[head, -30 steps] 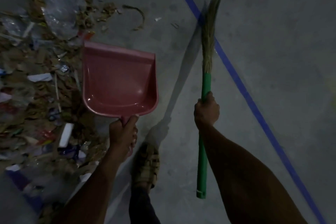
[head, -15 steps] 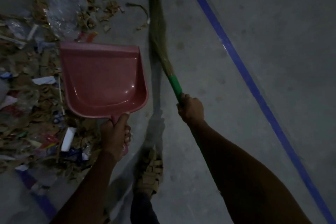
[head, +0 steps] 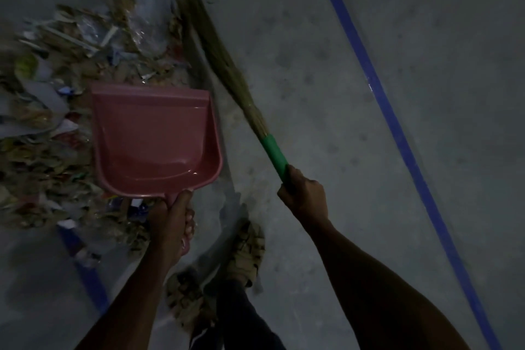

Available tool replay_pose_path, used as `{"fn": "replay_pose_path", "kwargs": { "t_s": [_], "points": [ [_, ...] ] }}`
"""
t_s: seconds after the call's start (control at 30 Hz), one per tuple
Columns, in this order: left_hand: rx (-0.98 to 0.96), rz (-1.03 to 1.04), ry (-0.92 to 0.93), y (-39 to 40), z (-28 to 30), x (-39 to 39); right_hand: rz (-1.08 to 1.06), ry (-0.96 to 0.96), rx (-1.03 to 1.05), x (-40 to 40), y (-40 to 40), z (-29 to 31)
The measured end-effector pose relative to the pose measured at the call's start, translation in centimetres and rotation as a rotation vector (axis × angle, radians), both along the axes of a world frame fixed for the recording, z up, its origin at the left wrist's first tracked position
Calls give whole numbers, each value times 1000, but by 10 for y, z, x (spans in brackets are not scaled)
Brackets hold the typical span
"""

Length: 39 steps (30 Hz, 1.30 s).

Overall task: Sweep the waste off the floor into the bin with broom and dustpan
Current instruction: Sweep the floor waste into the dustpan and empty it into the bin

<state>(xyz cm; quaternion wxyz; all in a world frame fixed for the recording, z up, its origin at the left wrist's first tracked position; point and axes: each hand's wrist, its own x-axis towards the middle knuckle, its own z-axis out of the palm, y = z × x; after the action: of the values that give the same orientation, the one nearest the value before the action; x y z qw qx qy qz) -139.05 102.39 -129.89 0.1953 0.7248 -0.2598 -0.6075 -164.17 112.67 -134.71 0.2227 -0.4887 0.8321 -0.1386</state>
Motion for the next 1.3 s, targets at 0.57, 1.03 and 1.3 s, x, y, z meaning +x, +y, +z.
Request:
{"fn": "replay_pose_path", "kwargs": {
  "t_s": [0.57,1.03,1.3],
  "points": [
    [68,177,105,-142,-17,-148,-393,-246,295,-150,-188,-12],
    [49,239,133,-180,-47,-236,-180,-364,358,-229,-219,-62],
    [49,440,94,-150,-54,-185,236,-319,462,-182,-226,-62]
  ]
}}
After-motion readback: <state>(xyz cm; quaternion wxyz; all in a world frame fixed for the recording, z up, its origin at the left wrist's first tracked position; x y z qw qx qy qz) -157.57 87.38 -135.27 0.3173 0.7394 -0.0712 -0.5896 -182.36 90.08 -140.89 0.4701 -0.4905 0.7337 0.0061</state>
